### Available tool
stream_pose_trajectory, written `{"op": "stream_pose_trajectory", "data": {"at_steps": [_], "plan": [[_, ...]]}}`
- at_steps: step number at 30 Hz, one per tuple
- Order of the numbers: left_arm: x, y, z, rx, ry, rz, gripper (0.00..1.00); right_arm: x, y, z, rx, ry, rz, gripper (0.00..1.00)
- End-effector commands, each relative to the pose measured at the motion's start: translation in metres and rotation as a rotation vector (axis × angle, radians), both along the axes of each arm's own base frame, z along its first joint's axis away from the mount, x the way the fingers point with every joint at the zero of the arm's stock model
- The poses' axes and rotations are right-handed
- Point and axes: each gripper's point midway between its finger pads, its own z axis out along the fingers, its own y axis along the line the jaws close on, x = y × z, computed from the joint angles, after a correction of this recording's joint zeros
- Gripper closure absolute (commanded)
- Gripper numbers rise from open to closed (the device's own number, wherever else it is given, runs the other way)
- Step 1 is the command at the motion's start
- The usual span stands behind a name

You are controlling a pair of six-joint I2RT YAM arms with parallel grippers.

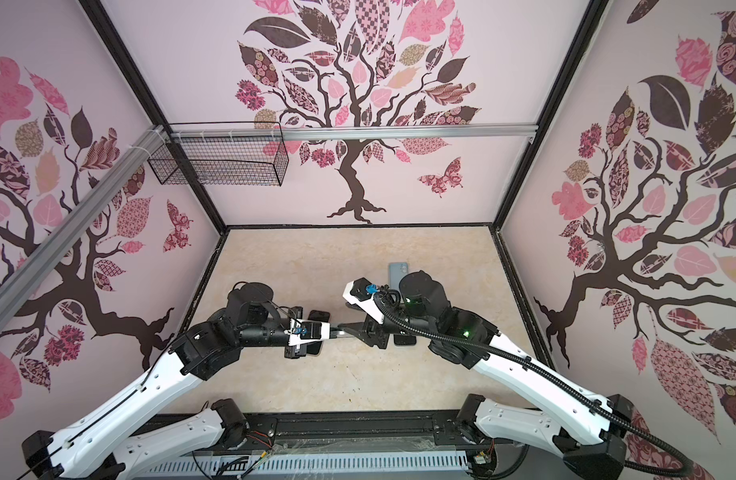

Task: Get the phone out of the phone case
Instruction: 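Hold the phone with the left gripper while the right gripper pulls the case off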

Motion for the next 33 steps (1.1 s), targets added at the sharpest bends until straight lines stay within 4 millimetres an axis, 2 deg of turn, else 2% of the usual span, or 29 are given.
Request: {"op": "stream_pose_trajectory", "data": {"at_steps": [1, 5, 10, 12, 15, 18, 22, 27, 30, 33], "plan": [[-0.006, -0.001, 0.037, -0.104, -0.085, -0.027, 1.0, 0.016, -0.013, -0.011, -0.067, -0.004, -0.117, 0.47], [-0.006, 0.0, 0.037, -0.111, -0.084, -0.017, 1.0, 0.029, -0.024, -0.022, -0.122, -0.011, -0.209, 0.48], [-0.007, -0.001, 0.037, -0.11, -0.073, -0.022, 1.0, -0.002, -0.015, -0.022, -0.114, 0.009, -0.024, 0.51], [-0.006, -0.001, 0.036, -0.109, -0.077, -0.021, 1.0, -0.003, -0.015, -0.023, -0.121, 0.009, -0.017, 0.54], [-0.005, -0.002, 0.036, -0.112, -0.074, -0.019, 1.0, 0.002, -0.018, -0.029, -0.159, 0.004, -0.044, 0.59], [-0.006, -0.003, 0.035, -0.119, -0.061, -0.022, 1.0, 0.007, -0.021, -0.024, -0.142, 0.0, -0.083, 0.64], [-0.005, -0.004, 0.033, -0.129, -0.057, -0.016, 1.0, 0.014, -0.024, -0.014, -0.07, 0.004, -0.151, 0.74], [-0.005, -0.005, 0.031, -0.139, -0.043, -0.017, 1.0, 0.022, -0.025, -0.016, -0.038, 0.037, -0.211, 0.89], [-0.009, -0.006, 0.033, -0.151, -0.032, -0.034, 1.0, 0.032, -0.031, -0.017, -0.027, 0.058, -0.264, 0.95], [-0.018, -0.007, 0.033, -0.142, -0.013, -0.088, 1.0, 0.052, -0.043, -0.023, -0.021, 0.126, -0.345, 1.0]]}}
